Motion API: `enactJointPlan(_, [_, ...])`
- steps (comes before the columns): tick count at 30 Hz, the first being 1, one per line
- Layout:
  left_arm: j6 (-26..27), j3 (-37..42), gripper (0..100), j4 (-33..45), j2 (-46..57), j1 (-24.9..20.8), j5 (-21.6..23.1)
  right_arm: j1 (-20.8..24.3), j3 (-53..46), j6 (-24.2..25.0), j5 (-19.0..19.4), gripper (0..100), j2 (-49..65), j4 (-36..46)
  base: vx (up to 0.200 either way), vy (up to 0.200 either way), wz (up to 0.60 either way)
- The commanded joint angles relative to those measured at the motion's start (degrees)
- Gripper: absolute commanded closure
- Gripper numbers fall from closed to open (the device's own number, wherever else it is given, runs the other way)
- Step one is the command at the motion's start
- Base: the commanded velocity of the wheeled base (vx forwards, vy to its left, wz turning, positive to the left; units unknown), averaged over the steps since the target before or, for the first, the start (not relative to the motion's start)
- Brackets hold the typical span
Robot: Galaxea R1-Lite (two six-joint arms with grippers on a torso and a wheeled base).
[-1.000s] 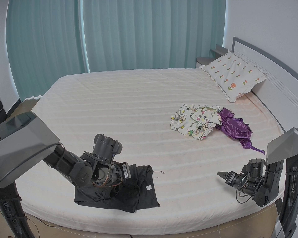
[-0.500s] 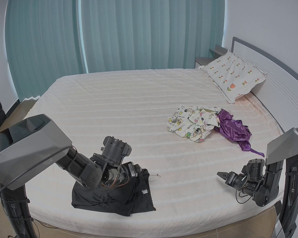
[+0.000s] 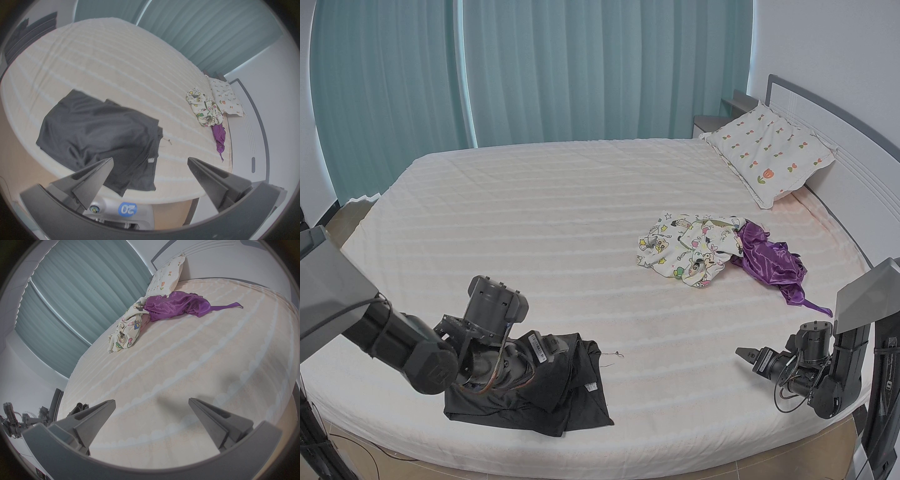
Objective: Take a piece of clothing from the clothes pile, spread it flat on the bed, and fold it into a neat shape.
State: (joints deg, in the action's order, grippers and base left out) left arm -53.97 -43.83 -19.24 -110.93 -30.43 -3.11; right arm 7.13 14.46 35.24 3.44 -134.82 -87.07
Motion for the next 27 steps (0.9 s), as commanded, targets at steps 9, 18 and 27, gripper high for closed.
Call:
enactJointPlan(9, [-9.5, 18.2, 0, -9.7, 9.2, 0.4, 4.3, 0.9, -0.9, 0.2, -0.1, 0, -2.1, -2.1, -0.111, 0.000, 0.00])
enactJointPlan(18, [-12.9, 20.0, 0, -9.9, 9.5, 1.2, 5.2, 0.9, -0.9, -0.2, -0.1, 0, -3.5, -2.1, 0.000, 0.000, 0.00])
enactJointPlan(27, [-12.7, 21.3, 0, -9.9, 9.1, 6.8, 10.1, 1.9, -1.3, -0.3, -0.2, 0, -4.1, -2.5, 0.000, 0.089, 0.00])
